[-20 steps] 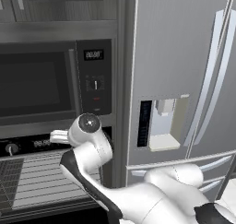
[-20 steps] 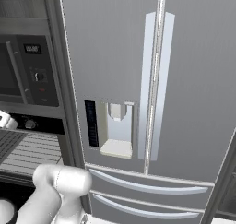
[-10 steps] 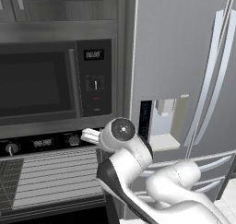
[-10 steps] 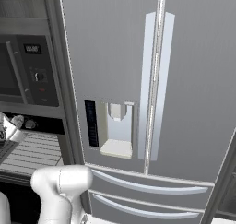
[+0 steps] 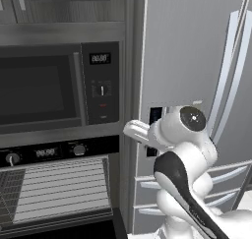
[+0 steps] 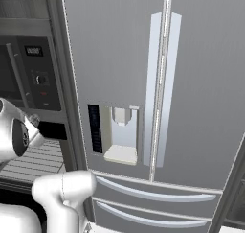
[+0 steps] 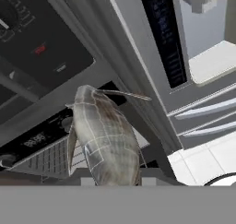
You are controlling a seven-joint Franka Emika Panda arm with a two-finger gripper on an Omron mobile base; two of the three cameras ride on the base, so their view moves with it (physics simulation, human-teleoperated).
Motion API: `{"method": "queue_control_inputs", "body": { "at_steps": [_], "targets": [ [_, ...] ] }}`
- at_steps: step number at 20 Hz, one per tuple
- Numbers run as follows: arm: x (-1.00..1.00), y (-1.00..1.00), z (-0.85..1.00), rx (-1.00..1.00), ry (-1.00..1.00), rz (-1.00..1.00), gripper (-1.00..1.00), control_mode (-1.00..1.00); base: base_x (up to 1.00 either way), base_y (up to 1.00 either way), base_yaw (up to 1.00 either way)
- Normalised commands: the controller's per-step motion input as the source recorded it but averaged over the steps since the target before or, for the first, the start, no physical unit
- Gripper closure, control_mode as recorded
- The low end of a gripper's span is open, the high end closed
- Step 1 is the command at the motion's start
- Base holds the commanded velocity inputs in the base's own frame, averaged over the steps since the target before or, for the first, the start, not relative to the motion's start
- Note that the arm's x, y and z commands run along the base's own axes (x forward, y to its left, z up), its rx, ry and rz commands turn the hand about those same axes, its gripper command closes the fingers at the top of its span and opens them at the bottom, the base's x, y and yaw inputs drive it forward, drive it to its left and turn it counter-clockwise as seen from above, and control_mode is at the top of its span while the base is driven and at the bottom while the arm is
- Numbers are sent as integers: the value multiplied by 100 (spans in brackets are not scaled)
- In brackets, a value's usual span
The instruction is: Take the fish from the oven and place it on the plate on the counter.
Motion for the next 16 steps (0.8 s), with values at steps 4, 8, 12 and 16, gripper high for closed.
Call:
{"method": "queue_control_inputs", "body": {
  "at_steps": [4,8,12,16],
  "targets": [
    [0,-57,77,-2,17,23,100,-100,0,0,0],
    [8,-46,18,-12,19,37,100,-100,0,0,0],
    [1,-48,-2,-18,3,36,100,-100,0,0,0],
    [-10,-50,-19,-17,-8,27,100,-100,0,0,0]
  ]
}}
